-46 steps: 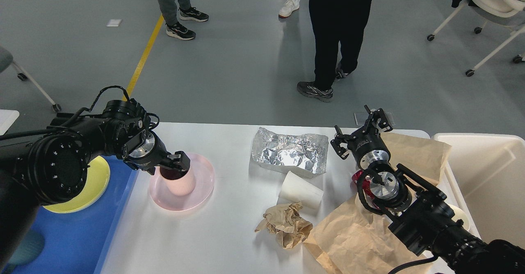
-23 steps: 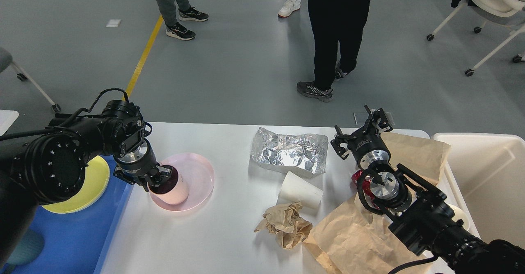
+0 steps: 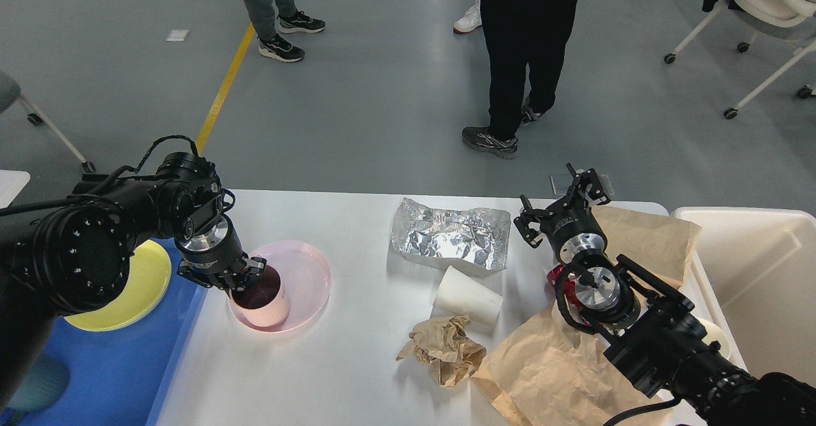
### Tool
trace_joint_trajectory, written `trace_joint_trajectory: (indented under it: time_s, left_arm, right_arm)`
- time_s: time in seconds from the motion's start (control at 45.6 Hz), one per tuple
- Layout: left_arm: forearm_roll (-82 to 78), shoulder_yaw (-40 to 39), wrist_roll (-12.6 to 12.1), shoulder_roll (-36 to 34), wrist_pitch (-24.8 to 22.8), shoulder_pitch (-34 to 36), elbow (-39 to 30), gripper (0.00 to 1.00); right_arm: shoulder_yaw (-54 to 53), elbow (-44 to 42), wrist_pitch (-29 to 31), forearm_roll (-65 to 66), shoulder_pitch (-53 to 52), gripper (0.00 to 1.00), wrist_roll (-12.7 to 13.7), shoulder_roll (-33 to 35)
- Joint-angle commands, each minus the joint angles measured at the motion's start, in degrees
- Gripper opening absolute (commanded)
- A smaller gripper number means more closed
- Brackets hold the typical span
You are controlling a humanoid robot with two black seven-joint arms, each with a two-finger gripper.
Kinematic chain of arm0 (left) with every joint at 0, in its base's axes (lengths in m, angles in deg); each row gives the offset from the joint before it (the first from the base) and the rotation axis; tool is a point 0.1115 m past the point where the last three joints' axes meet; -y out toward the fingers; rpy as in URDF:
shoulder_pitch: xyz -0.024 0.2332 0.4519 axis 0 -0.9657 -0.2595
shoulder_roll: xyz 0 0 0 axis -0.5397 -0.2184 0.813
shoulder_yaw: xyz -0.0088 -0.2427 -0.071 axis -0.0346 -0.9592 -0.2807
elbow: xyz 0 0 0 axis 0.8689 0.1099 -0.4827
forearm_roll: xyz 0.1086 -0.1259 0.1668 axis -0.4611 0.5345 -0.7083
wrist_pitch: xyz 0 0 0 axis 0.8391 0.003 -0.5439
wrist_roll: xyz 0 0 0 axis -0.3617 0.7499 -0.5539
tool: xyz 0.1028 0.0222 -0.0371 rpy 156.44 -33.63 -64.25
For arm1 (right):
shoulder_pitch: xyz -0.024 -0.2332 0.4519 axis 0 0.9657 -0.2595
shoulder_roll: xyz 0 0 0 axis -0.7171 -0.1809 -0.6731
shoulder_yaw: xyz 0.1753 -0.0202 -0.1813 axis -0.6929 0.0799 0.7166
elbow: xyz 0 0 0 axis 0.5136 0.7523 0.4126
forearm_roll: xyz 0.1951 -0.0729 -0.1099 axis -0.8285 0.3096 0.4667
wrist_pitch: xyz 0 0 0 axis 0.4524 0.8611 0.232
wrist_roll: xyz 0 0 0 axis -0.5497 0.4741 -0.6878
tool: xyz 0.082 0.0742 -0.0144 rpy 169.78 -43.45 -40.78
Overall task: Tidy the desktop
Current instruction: 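Grasp the pink cup with the left gripper and lift it, then lower the pink cup onto the blue tray and release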
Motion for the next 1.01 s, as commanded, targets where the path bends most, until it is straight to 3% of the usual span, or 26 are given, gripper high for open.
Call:
trace_joint_trajectory:
  time_s: [0.0, 0.197, 0.438, 0.482, 0.57, 0.723, 0.811, 0.987]
  left_arm:
    - [0.03, -1.40, 0.00, -0.74, -0.71, 2.40, -0.07, 0.00]
    - [0.03, -5.44, 0.09, -4.60, -0.71, 8.02, -0.60, 0.00]
    - [0.03, -1.85, 1.23, -10.49, -0.71, 19.62, -6.30, 0.00]
    - [0.12, -0.01, 2.54, -11.46, -0.71, 22.08, -8.41, 0.00]
    - [0.12, 5.88, 7.81, -12.87, -0.71, 26.04, -13.33, 0.00]
    - [0.03, 13.18, 15.64, -12.96, -0.71, 27.02, -15.54, 0.00]
    - [0.03, 15.29, 17.31, -13.48, -0.71, 26.66, -15.63, 0.00]
    - [0.03, 16.79, 17.32, -18.49, -0.71, 23.68, -15.54, 0.00]
  right_arm:
    - [0.00, 0.00, 0.00, 0.00, 0.00, 1.00, -0.01, 0.05]
    - [0.00, 0.00, 0.00, 0.00, 0.00, 1.00, -0.01, 0.05]
    - [0.00, 0.00, 0.00, 0.00, 0.00, 1.00, -0.01, -0.03]
    - [0.00, 0.00, 0.00, 0.00, 0.00, 1.00, 0.08, -0.03]
    - [0.00, 0.00, 0.00, 0.00, 0.00, 1.00, -0.01, -0.03]
    - [0.00, 0.00, 0.00, 0.00, 0.00, 1.00, -0.01, -0.03]
    - [0.00, 0.00, 0.00, 0.00, 0.00, 1.00, -0.01, -0.03]
    - [0.00, 0.00, 0.00, 0.00, 0.00, 1.00, -0.01, 0.05]
